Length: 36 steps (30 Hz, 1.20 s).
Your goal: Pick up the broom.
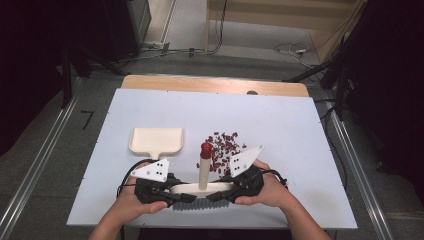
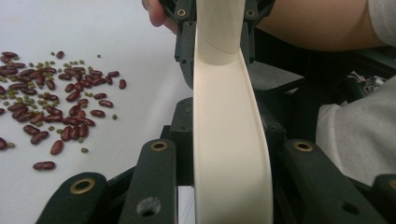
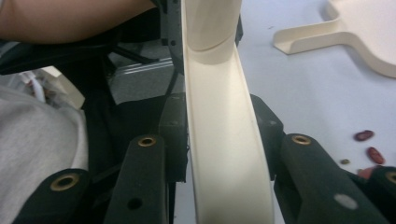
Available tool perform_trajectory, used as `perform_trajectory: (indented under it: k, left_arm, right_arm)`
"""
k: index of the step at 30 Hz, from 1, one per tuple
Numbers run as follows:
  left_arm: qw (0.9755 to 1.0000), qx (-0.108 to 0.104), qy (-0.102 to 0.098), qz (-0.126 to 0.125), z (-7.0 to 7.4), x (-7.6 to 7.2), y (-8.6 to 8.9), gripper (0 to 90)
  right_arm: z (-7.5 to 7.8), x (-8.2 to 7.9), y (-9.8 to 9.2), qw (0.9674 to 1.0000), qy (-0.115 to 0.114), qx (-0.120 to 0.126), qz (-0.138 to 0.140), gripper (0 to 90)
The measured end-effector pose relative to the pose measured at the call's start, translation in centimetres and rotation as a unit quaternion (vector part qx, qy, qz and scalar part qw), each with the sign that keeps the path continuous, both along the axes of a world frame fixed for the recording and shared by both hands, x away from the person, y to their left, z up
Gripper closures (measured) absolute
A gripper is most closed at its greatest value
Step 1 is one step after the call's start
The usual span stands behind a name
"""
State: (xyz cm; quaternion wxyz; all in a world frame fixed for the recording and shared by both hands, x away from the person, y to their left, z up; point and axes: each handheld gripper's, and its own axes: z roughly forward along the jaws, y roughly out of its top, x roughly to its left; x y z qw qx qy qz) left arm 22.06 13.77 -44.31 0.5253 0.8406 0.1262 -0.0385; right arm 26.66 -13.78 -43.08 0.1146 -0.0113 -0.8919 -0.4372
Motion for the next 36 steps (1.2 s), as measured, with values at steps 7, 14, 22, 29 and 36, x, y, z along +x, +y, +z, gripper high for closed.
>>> perform_trajectory:
  k: [7, 14, 22, 29, 36]
  left_arm:
    - [0.9999, -0.012, 0.008, -0.003, -0.3, 0.3, 0.5, 66.8]
    - [0.9952, -0.039, -0.002, 0.089, -0.7, 0.9, 2.2, 50.5]
    - [0.9827, -0.076, -0.002, 0.169, -0.8, 1.2, 4.3, 19.8]
    - [0.9692, -0.097, -0.006, 0.227, -1.1, 1.3, 6.3, 0.5]
    - [0.9566, -0.1, -0.019, 0.273, -1.5, 0.9, 8.1, 0.0]
  right_arm:
    - [0.0, -0.4, 0.3, 1.0, -0.008, 0.002, -0.002, 65.7]
    - [0.4, 0.1, -0.3, 0.9983, -0.031, 0.012, -0.048, 65.8]
    - [1.1, 1.5, -2.3, 0.9891, -0.047, 0.039, -0.134, 65.8]
    - [1.8, 2.7, -4.1, 0.9729, -0.062, 0.054, -0.216, 65.8]
    - [2.8, 4.3, -6.2, 0.9398, -0.091, 0.056, -0.325, 65.8]
